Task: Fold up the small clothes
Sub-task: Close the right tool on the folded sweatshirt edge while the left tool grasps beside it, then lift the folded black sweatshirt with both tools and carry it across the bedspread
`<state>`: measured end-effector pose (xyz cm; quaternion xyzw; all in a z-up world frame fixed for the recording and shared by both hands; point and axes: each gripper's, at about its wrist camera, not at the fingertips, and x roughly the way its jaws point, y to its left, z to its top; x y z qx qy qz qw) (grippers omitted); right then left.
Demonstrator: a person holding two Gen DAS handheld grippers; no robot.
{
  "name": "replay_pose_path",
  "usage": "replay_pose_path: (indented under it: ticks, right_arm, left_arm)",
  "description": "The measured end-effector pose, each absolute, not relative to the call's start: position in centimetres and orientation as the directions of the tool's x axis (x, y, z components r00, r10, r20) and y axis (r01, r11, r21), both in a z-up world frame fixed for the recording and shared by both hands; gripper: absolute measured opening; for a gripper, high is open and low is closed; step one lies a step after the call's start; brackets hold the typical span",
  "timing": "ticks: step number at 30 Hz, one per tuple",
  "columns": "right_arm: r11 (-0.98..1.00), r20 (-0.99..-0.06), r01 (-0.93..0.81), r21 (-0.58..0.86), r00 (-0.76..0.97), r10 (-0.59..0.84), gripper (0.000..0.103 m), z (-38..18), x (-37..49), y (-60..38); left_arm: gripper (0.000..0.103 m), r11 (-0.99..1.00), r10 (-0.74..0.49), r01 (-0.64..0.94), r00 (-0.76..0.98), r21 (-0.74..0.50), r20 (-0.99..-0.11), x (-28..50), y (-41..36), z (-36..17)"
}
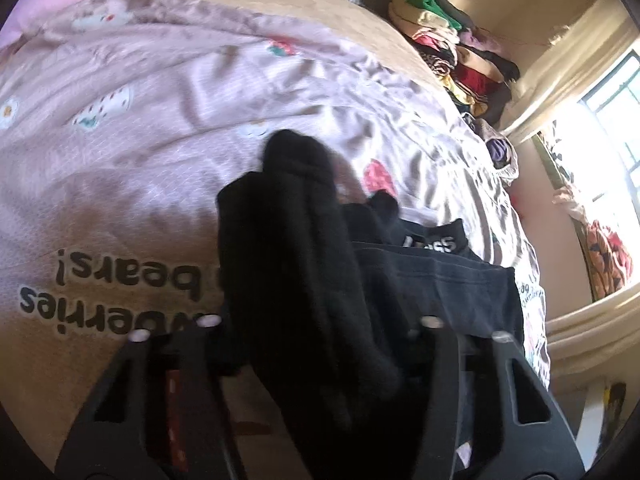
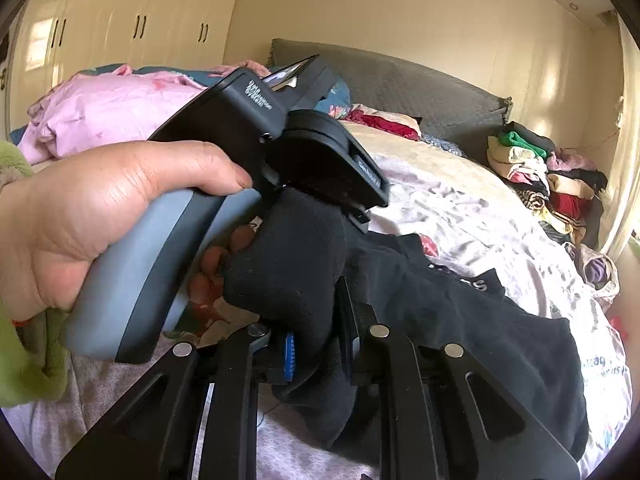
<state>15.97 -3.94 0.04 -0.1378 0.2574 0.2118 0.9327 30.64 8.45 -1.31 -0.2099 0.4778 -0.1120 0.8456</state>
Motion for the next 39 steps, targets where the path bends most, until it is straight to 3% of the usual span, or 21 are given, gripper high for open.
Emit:
replay_pose_path:
  ticks: [3,6,22,39]
  right_arm:
    - [0.882,-0.525,-0.451,-0.138,0.788,0.321,0.015,0.7,15.8,-4.8]
    - [0.89,-0.507,-0.437,-0.125,0.8,0.322,0.015,1.4,15.8,-5.9]
    - [0.939,-0.459,-0.339,-0.056,0.844,0.277,0.014,3.8,14.9,-11.4]
    - [0.969,-0.466,-0.246,0.015,0.856,0.224,0.012,4.1,14.1,-15.9]
  left_arm:
    - [0.024,0.892,-0.386,0.008,0.534,-0.452,-0.752,30.4,7.5,-0.1]
    - [0.019,0.897,-0.382,0.027,0.551,-0.442,-0.742,30.1,6.9,1.1]
    - [0.019,0.904,-0.393,0.103,0.58,-0.415,-0.713,29.2,2.3,5.1]
    - [0.019,0.892,-0.437,0.172,0.559,-0.418,-0.705,29.2,-2.4,6.2]
